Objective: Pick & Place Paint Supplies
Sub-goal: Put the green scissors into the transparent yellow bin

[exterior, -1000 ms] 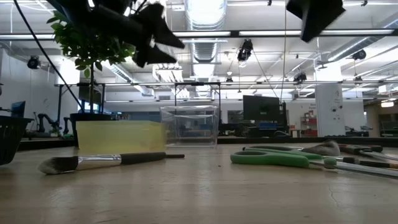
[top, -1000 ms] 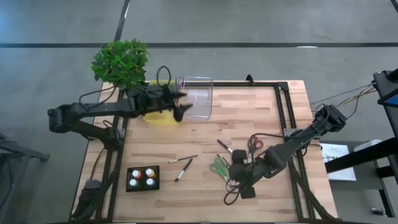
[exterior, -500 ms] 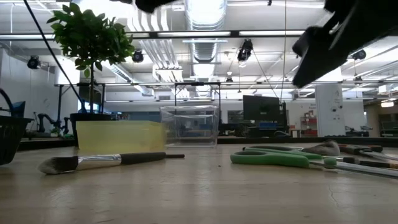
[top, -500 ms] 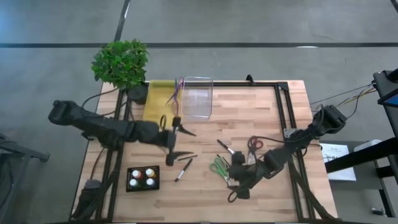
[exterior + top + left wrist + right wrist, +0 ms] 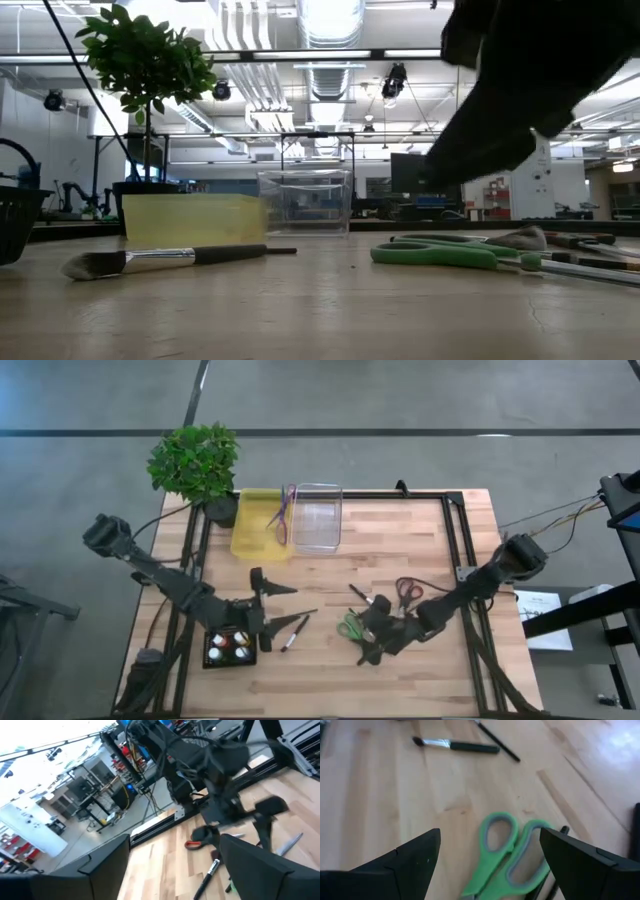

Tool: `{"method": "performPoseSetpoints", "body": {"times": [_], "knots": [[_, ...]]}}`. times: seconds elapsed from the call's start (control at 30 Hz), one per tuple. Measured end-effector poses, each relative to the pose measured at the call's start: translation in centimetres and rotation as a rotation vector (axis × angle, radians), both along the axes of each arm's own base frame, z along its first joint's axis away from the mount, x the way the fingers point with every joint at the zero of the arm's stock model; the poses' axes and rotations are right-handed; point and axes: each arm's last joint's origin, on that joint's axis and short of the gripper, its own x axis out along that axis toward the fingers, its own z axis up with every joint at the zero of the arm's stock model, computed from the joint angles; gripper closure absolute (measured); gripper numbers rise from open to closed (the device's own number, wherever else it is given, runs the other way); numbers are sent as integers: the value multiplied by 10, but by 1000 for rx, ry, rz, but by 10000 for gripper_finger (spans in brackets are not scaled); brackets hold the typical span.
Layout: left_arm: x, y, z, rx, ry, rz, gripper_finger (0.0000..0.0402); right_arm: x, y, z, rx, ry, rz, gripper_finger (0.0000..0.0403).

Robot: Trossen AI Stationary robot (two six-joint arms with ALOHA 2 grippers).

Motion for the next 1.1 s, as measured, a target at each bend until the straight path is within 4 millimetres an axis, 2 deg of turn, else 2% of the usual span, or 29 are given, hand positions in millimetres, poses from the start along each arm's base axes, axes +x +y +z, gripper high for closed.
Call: {"method": "performPoseSetpoints", "body": {"times": [0.17, 0.37, 0.7, 1.1], "knots": [[-1, 1, 1, 0, -6, 26, 125, 19, -2, -21, -14, 60, -55, 62], [-1, 1, 1, -6, -7, 28, 167, 34, -8, -32, -42, 138, -135, 62], [-1, 1, 1, -9, -7, 25, 212, 33, -12, -30, -80, 247, -194, 62], [0, 1, 1, -11, -6, 21, 216, 36, -11, -27, -60, 232, -174, 62]]}}
